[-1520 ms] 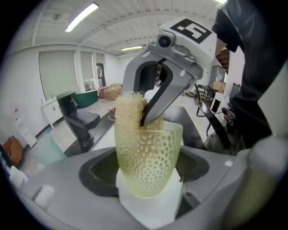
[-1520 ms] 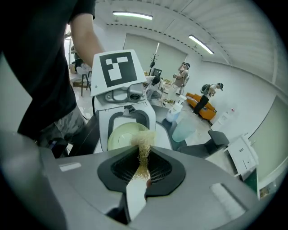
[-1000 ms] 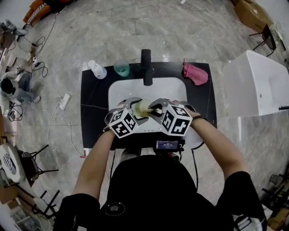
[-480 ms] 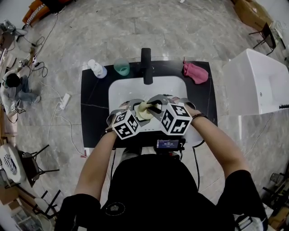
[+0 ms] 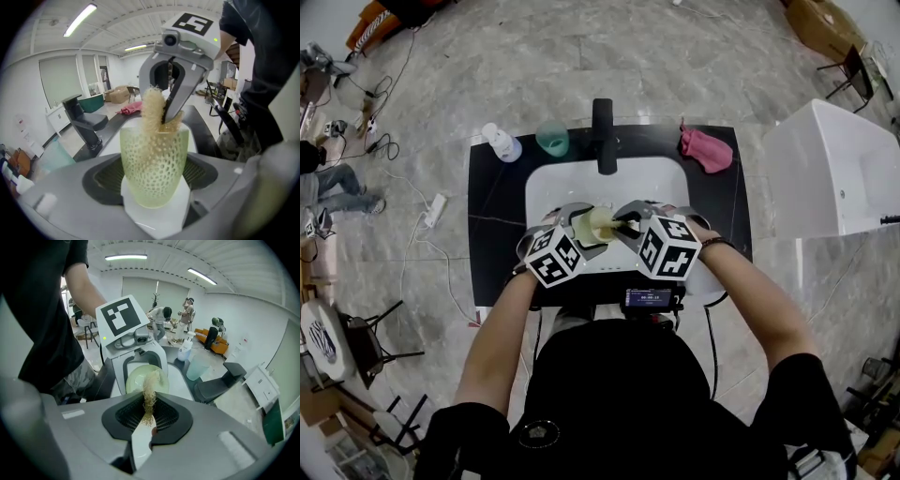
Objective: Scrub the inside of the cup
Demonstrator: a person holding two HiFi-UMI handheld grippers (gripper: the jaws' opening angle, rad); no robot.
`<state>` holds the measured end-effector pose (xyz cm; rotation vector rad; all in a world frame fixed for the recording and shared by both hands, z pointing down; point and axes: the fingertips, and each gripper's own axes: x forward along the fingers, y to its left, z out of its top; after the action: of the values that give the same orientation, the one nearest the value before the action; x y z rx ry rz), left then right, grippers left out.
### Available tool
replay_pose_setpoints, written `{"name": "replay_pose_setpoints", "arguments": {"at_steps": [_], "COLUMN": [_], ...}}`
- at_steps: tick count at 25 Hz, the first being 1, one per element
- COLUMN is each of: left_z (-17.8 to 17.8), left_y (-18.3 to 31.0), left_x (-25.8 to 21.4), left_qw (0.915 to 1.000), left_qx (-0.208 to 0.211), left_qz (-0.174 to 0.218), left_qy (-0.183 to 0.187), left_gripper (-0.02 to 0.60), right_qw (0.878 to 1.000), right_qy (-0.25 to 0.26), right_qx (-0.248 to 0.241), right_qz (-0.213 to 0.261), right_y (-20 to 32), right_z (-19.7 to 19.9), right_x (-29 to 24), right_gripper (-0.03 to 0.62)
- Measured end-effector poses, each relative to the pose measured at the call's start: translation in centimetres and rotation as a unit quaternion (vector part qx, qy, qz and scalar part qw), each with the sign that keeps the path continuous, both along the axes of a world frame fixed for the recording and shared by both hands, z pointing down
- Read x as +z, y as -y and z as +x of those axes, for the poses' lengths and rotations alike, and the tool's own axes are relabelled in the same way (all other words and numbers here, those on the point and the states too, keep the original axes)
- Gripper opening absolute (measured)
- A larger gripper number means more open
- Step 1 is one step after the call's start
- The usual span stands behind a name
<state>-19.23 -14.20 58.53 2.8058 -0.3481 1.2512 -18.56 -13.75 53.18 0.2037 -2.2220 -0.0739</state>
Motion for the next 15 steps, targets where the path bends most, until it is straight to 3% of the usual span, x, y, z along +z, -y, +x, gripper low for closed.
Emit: {"name": "replay_pose_setpoints", "arguments": {"at_steps": [8,11,15], "left_z": [0.6,1.0,1.4], "left_y": [-0.4,-0.7,-1.1], "left_x": [0.3,0.6,0.9], "left_qw": [0.9995,0.9991,0.9984], "left_qx": [0.019,0.026,0.039], "left_qz": [0.012,0.013,0.011], "left_qy": [0.023,0.031,0.04], "left_gripper": [0.367,0.367,0.367], "right_qw": [0.996,0.996,0.999], "right_qy": [0.041,0.051,0.043], "right_qx": [0.013,0.014,0.01], "right_qz": [-0.079,-0.073,-0.03], "right_y": [-1.6,-1.2,-0.2], "right_z": [-1.7,-2.2,-2.2], "right_x": [-0.8,-1.3,-1.3], "right_gripper": [0.043,0.043,0.044]}}
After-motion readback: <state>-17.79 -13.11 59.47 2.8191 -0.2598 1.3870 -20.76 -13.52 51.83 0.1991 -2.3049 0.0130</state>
